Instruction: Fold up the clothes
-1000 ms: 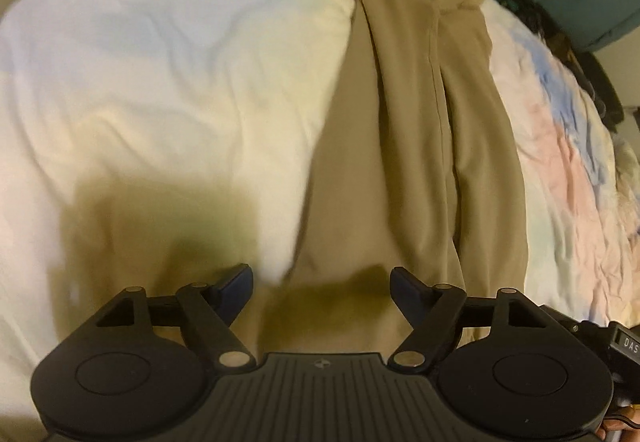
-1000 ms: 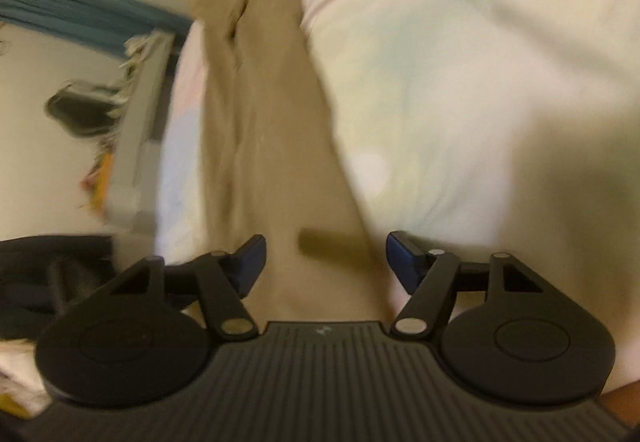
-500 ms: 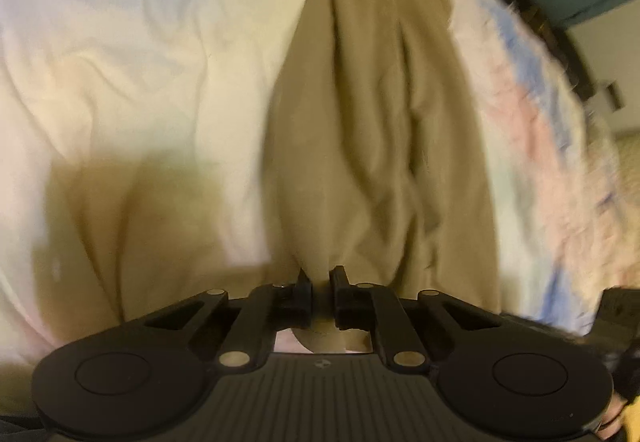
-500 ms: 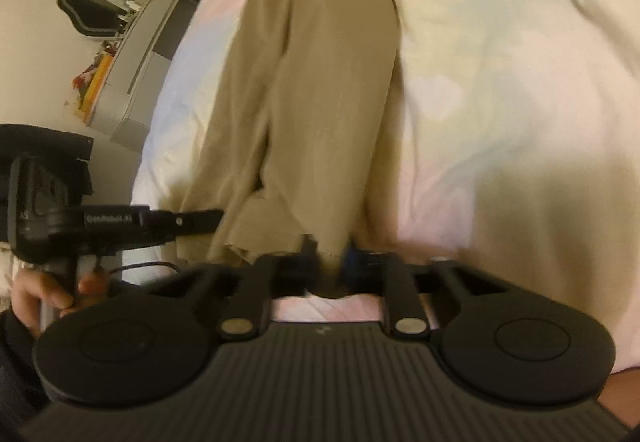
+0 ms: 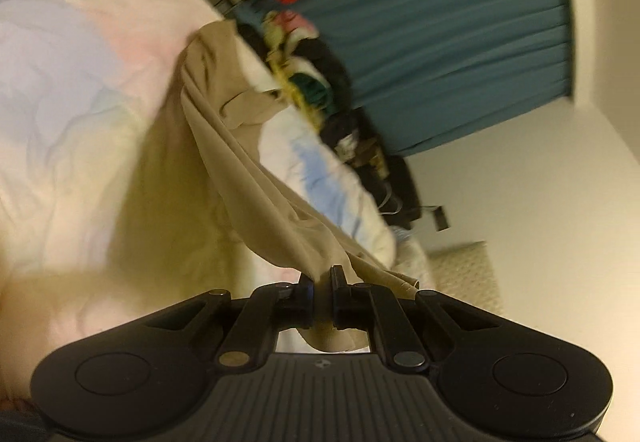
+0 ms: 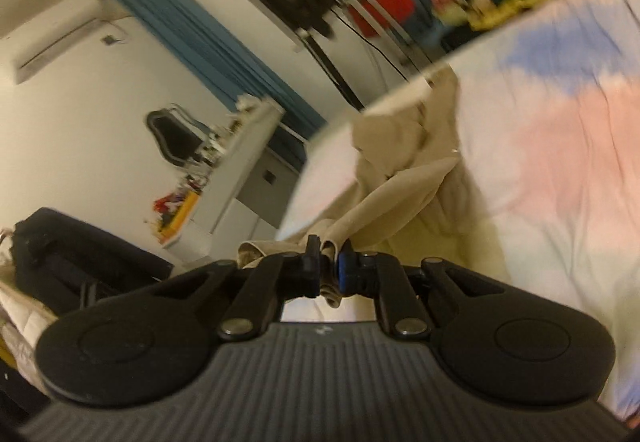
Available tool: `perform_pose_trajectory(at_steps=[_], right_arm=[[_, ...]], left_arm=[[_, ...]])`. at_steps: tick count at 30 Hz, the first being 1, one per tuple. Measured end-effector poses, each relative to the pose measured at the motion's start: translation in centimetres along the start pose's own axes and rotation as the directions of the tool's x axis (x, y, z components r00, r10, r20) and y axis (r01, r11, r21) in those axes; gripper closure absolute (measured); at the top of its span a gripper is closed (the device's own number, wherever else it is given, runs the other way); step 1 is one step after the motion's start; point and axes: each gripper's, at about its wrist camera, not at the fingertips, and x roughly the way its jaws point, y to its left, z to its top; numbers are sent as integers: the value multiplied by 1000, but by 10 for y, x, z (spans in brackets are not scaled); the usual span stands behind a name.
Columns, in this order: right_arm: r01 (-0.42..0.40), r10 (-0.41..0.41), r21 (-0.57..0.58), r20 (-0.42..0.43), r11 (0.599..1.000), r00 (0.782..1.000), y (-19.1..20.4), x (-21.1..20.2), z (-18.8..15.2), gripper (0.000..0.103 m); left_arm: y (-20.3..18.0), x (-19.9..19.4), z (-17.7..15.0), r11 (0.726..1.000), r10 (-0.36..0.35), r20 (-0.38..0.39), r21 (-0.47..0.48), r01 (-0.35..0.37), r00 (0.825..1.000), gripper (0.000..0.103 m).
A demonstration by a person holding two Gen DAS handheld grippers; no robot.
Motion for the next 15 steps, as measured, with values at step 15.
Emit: perform_pose_trajectory(at_steps=[15], right_arm=[[69,-67,83,-25,994,997,-49,13,-70,93]], left_arm=[[63,5,-55,987,72,-12,-140,-73,997,97]])
